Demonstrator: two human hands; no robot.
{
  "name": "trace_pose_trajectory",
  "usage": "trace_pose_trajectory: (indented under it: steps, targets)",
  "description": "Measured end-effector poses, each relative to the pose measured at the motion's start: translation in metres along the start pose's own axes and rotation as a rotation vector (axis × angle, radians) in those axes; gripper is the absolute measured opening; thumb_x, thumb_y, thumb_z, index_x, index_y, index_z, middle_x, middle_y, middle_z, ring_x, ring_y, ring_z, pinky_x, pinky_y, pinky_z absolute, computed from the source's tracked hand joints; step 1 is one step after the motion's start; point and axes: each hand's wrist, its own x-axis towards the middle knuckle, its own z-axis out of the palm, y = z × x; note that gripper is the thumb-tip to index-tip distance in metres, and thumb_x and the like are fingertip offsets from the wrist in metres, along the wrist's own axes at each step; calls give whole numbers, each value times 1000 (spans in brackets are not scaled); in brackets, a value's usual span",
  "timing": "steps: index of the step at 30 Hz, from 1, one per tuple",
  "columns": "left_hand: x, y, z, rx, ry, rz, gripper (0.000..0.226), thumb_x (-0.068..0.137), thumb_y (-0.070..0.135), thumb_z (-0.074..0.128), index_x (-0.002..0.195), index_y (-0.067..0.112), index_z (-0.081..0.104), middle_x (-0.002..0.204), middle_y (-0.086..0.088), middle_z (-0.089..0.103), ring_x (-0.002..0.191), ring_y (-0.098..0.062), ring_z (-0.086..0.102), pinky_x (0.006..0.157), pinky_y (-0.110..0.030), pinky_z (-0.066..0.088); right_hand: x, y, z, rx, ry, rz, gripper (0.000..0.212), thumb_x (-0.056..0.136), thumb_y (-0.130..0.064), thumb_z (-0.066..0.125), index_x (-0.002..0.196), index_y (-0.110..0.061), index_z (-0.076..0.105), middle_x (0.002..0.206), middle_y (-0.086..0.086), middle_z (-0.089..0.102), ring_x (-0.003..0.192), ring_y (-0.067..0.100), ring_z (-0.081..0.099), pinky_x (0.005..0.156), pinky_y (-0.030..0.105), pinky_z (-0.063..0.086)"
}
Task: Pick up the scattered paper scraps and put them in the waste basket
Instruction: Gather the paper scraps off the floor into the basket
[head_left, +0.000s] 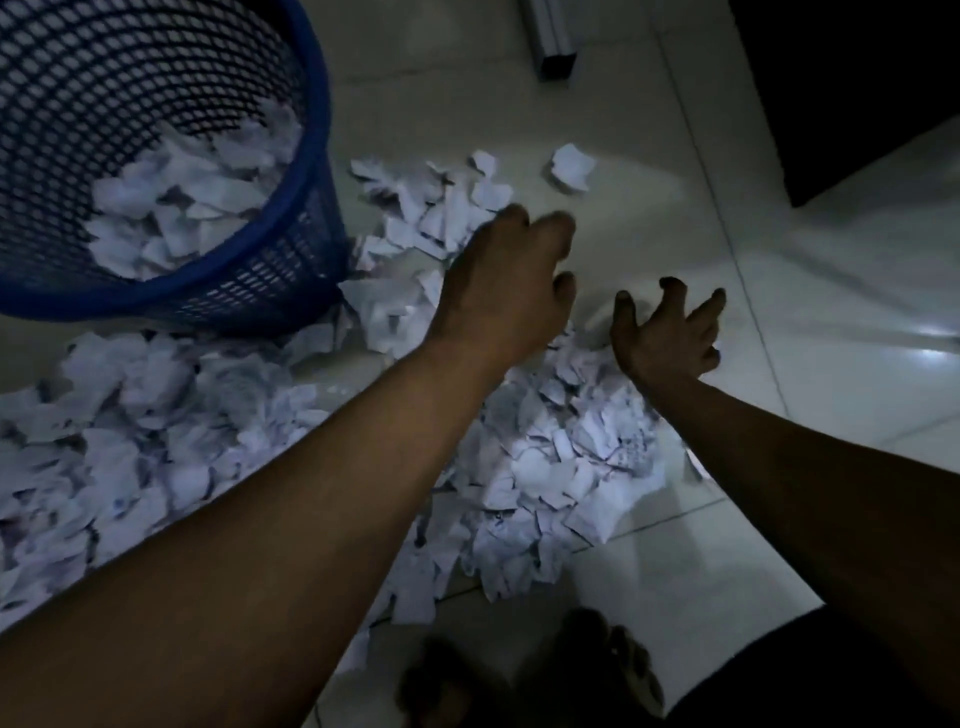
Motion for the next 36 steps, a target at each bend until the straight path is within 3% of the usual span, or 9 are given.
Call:
trace_pose_trajectory:
  steps: [5, 9, 14, 17, 20, 24, 28, 31, 36]
  targets:
    - [-23, 0, 60, 49, -363, -11, 39, 82, 35, 63, 116, 17, 55, 119, -17, 45, 114, -37, 45, 89, -42, 47, 10, 49, -8, -59, -118, 49, 67, 92, -61, 36, 148, -29, 20, 159, 14, -1, 147, 31, 2, 113, 57, 3]
    - [-35, 2, 89, 174, -548, 44, 74, 67, 54, 73, 130, 31, 43, 136, -14, 30, 127, -35, 29, 95, -41, 43, 7, 77, -2, 18, -266, 15, 82, 85, -76, 27, 146, -21, 29, 154, 11, 26, 141, 34, 25, 113, 57, 21]
    - [-44, -6, 106, 332, -666, 123, 112, 51, 66, 77, 145, 35, 24, 148, -17, 14, 136, -39, 18, 105, -48, 32, -43, 76, 5, -16, -287, -156, 74, 88, -67, 22, 143, -20, 36, 151, 13, 33, 140, 30, 30, 109, 53, 31]
    - [-48, -15, 109, 398, -641, 166, 109, 52, 64, 77, 143, 35, 25, 142, -17, 22, 131, -38, 23, 103, -47, 36, -72, 75, 5, -52, -239, -248, 62, 93, -59, 27, 144, -24, 34, 154, 10, 28, 144, 24, 21, 115, 57, 17]
    - [-50, -23, 111, 367, -631, 153, 97, 60, 53, 78, 142, 36, 27, 144, -17, 19, 133, -38, 20, 102, -47, 36, -75, 80, 3, -74, -108, -5, 62, 94, -63, 25, 147, -32, 20, 160, 10, 7, 148, 25, 2, 112, 60, -4]
    - [-50, -28, 106, 343, -552, 140, 80, 73, 38, 75, 141, 31, 32, 146, -19, 19, 135, -39, 20, 102, -46, 35, -78, 74, 7, 138, -179, 387, 70, 88, -71, 26, 148, -39, 11, 160, 10, -3, 148, 28, -1, 113, 60, 0]
    - [-49, -39, 92, 334, -453, 69, 74, 76, 36, 71, 139, 30, 33, 146, -21, 20, 135, -40, 20, 104, -46, 34, -95, 49, 21, 184, -289, 129, 70, 89, -70, 24, 149, -36, 12, 160, 8, 3, 148, 26, 1, 115, 57, -4]
    - [-55, -50, 77, 323, -389, 43, 66, 76, 37, 68, 135, 26, 41, 137, -21, 32, 127, -40, 30, 94, -44, 40, -104, 36, 22, 204, -284, -160, 75, 87, -69, 34, 150, -34, 10, 160, 10, 6, 148, 25, 0, 117, 57, 6]
    - [-61, -63, 48, 344, -244, -67, 36, 86, 23, 53, 121, 12, 52, 125, -24, 42, 115, -40, 41, 83, -42, 41, -116, 36, 15, -168, -374, -662, 111, 64, -86, 48, 150, -37, -3, 158, 17, -11, 146, 30, -13, 111, 59, -11]
